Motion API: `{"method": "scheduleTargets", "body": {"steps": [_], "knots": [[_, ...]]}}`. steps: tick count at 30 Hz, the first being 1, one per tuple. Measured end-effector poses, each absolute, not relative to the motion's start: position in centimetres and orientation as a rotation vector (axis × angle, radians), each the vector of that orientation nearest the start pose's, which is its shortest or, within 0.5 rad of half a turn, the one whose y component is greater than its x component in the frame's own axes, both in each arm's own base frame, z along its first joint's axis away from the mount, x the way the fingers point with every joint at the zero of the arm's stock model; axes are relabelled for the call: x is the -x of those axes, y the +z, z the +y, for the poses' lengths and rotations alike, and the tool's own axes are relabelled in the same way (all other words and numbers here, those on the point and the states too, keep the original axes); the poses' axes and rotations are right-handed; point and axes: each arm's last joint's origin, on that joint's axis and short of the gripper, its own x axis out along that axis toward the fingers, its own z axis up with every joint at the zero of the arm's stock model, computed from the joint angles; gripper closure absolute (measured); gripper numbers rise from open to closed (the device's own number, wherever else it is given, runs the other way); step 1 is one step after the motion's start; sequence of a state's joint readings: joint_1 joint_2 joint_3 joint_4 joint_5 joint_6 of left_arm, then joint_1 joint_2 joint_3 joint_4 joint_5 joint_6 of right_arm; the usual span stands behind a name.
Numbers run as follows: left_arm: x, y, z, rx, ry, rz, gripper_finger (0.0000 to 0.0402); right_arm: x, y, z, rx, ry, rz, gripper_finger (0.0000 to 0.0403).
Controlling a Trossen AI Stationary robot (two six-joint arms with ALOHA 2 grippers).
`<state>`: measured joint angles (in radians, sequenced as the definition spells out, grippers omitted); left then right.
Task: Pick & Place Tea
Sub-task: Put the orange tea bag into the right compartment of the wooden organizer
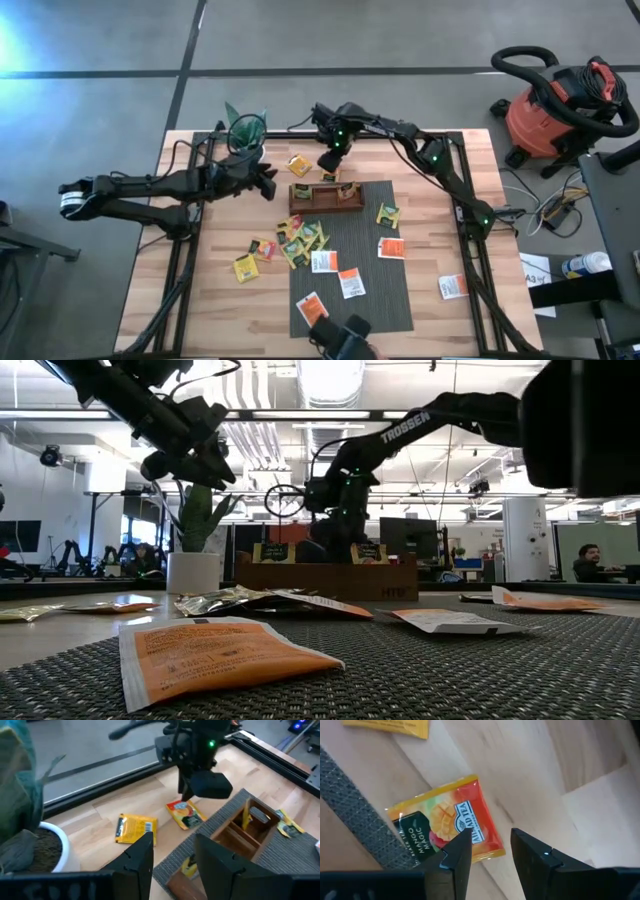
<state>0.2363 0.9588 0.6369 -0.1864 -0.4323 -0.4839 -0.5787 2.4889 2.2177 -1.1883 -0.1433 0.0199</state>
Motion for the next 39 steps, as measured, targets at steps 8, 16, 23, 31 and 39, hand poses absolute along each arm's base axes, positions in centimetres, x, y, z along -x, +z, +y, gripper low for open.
{"method": "scheduleTargets", "body": {"steps": [8,16,23,31,39], "knots": [[-19.3,25.3,5.9,0.411,0.771,0.342,0.0266,-41.3,15.7,-26.7,-0.447,-0.469,1.419,0.0278],[-19.3,25.3,5.9,0.427,0.776,0.336,0.0266,-41.0,16.3,-26.2,-0.608,-0.315,1.407,0.0273],[-19.3,25.3,5.9,0.427,0.776,0.336,0.0266,-42.6,17.7,-26.1,-0.794,-0.186,1.188,0.0293],[-19.3,25.3,5.9,0.434,0.777,0.333,0.0266,-42.0,16.0,-26.0,-0.836,-0.276,1.3,0.0298],[-19.3,25.3,5.9,0.433,0.777,0.334,0.0266,-41.5,15.2,-26.2,-0.73,-0.368,1.367,0.0291]]}}
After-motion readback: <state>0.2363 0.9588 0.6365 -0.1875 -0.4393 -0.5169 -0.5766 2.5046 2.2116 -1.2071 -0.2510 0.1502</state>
